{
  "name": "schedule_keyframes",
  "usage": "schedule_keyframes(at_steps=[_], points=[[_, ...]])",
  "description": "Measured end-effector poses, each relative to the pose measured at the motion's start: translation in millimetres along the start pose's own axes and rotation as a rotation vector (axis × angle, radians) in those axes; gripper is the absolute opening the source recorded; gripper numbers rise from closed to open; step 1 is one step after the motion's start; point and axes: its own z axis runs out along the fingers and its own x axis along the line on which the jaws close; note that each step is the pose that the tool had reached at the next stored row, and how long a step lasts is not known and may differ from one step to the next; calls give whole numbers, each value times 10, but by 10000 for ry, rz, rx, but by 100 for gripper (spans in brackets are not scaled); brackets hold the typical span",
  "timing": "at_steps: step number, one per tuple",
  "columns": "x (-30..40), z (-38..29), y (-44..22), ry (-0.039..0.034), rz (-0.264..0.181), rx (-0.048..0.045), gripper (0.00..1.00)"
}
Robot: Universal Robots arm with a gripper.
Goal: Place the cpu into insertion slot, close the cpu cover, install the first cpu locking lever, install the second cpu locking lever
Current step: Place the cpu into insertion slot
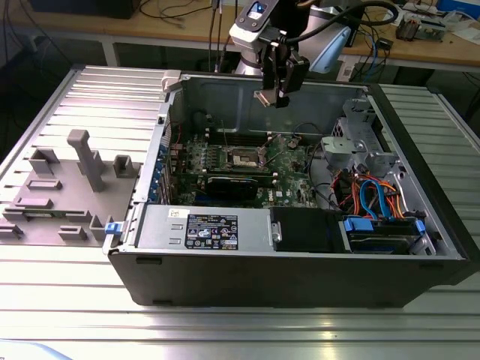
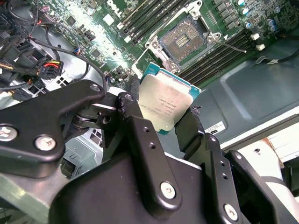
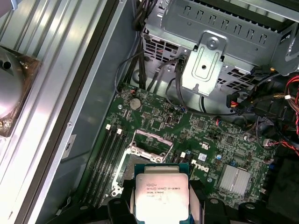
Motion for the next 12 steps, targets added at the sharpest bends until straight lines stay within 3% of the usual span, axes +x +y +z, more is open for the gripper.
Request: schedule_keyframes(at_steps=[12], points=[[0,0,0,-57,765,16,54]])
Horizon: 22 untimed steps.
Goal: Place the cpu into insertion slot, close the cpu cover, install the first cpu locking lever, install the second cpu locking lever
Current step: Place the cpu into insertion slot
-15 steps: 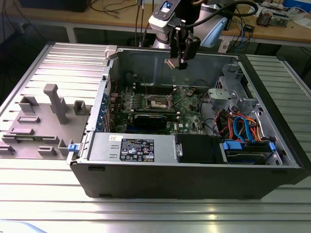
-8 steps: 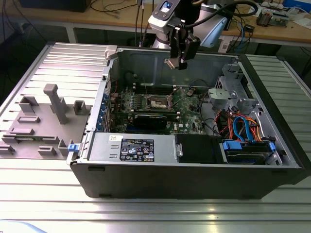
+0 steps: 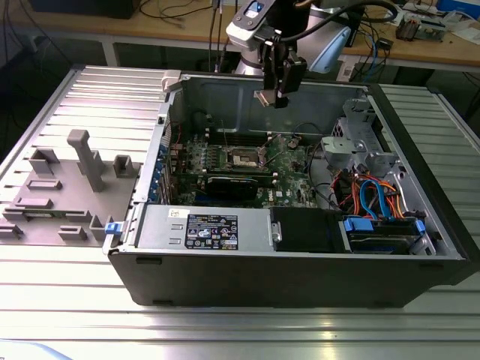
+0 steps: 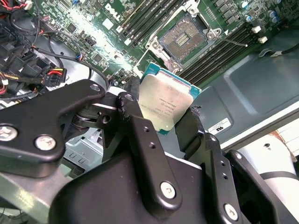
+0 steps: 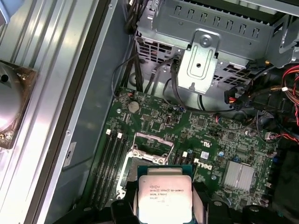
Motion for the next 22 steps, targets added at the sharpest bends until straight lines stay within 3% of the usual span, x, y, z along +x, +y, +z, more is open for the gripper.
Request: schedule_keyframes(at_steps=[15,22], points=[[0,0,0,-6,88,2,54],[0,0,0,-23,347,7,54]])
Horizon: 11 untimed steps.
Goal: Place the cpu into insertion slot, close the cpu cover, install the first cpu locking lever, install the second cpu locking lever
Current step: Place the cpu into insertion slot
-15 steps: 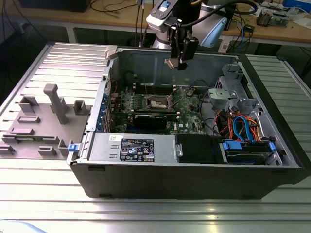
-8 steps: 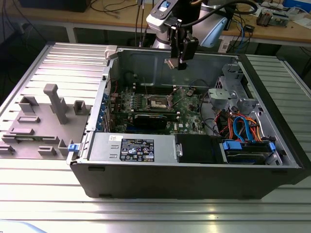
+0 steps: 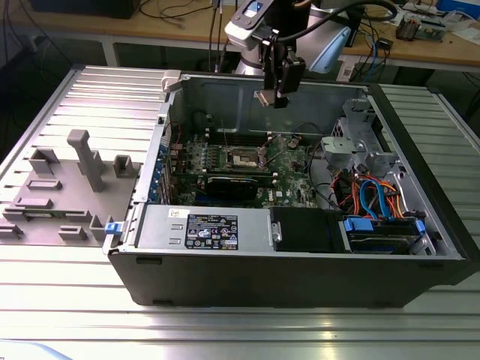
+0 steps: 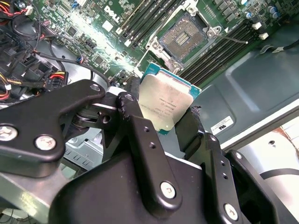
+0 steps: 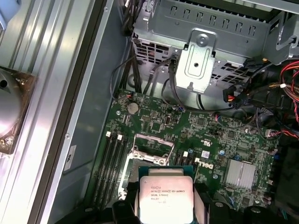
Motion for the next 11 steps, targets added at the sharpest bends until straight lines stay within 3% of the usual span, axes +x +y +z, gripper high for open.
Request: schedule_keyframes(at_steps=[11], points=[[0,0,0,-56,565,15,54]])
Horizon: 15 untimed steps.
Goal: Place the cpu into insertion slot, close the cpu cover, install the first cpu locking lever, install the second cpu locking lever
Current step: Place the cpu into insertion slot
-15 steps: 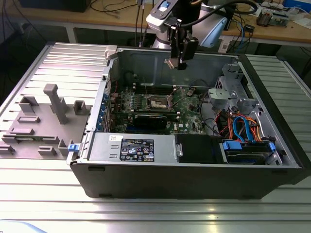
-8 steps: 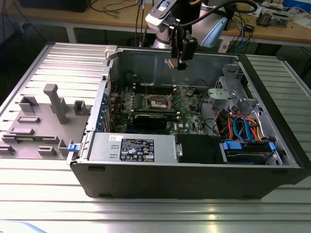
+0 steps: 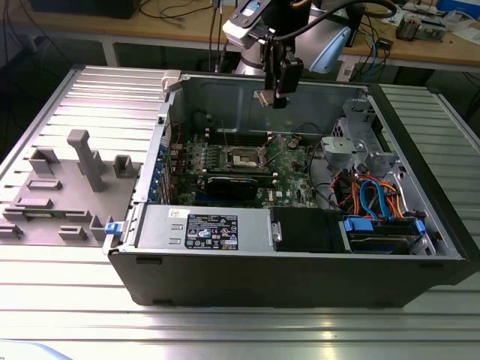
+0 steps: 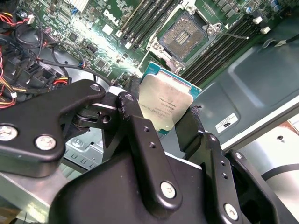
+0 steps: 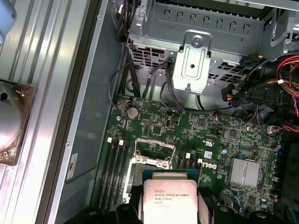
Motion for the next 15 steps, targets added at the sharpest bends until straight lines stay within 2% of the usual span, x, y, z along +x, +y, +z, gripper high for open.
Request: schedule_keyframes(at_steps=[15], points=[[1,24,-1,-1,9,1,54]])
